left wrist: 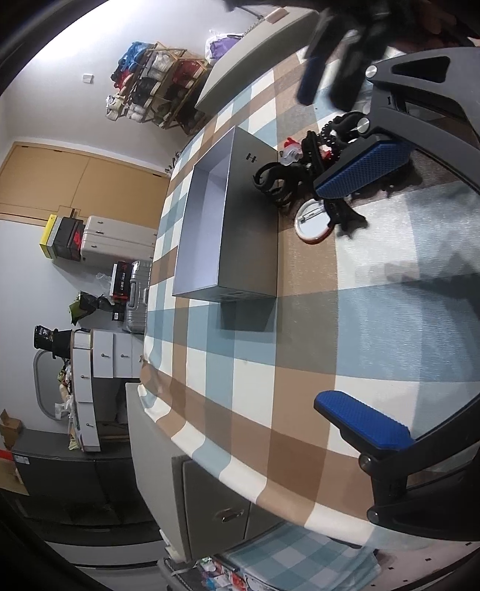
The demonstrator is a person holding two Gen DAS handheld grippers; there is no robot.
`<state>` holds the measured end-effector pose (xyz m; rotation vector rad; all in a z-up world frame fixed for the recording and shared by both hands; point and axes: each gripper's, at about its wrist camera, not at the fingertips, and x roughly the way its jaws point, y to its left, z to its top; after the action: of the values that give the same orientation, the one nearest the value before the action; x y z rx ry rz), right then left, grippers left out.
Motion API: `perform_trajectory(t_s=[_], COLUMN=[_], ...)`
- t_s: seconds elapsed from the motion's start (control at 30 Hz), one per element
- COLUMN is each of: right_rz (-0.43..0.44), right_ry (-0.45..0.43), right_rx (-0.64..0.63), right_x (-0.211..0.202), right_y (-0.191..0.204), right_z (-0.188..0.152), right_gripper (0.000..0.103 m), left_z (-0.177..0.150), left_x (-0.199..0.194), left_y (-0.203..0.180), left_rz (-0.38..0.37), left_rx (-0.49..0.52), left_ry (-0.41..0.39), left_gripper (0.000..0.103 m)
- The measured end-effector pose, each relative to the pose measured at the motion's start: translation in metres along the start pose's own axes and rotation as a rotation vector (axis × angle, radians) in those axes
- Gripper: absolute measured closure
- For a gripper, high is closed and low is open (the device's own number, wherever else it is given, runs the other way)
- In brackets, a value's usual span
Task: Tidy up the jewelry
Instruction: 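Grasp a black claw clip with the right tool while the left tool grasps another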
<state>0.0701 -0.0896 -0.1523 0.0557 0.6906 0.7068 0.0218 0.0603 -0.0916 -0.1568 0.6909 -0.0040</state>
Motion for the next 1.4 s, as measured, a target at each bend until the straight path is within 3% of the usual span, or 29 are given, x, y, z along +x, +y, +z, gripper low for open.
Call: perform_trajectory(t_s=[0.2, 0.5, 0.6, 0.67, 1.0, 1.23, 1.4], right_rz=[0.01, -0.019, -0.037, -0.044, 0.022, 0.025, -0.008], right_ry=[0.014, 0.048, 0.053, 0.051, -0.016, -0.118, -0.156], right_rx=[-0.06, -0.084, -0.084, -0.085, -0.048, -0.014, 0.03], right_x=[-0.003, 0.012, 0.014, 0.013, -0.003, -0.029, -0.041], right_y=[0.017, 0.029, 0.03, 0.03, 0.024, 0.013, -0.006], right_z=[-0.016, -0.017, -0.017, -0.018, -0.016, -0.011, -0.01], right_gripper=[0.018, 0.042, 0.055, 0.076, 0.077, 0.077, 0.077], left_z=[0.001, -0.002, -0.003, -0.002, 0.002, 0.007, 0.011], left_x=[0.006, 0.004, 0.003, 0.003, -0.001, 0.01, 0.023], left_y=[0.002, 0.01, 0.011, 0.012, 0.006, -0.004, -0.026], left_rz=[-0.004, 0.01, 0.008, 0.01, -0.002, -0.104, -0.175], left_rx=[-0.006, -0.019, -0.024, -0.025, -0.004, 0.01, 0.081], left_ry=[0.009, 0.022, 0.027, 0.027, 0.018, 0.091, 0.146], left_gripper=[0.001, 0.001, 0.001, 0.001, 0.001, 0.001, 0.001])
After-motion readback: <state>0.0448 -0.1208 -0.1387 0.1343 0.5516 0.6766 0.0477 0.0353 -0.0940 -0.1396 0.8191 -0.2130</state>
